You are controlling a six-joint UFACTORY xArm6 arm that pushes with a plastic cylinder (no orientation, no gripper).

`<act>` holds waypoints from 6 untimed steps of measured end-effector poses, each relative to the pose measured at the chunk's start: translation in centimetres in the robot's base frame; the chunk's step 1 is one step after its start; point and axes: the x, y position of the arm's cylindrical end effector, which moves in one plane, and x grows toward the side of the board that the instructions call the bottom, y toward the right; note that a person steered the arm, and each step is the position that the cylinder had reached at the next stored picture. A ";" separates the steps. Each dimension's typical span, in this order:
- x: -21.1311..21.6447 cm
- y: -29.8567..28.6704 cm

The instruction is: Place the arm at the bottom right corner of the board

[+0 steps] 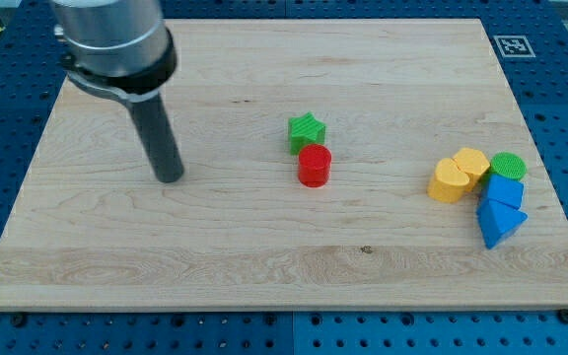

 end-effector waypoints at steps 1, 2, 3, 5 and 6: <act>3.4 5.8; 9.2 13.9; 13.2 23.2; 12.6 41.3; 12.0 41.6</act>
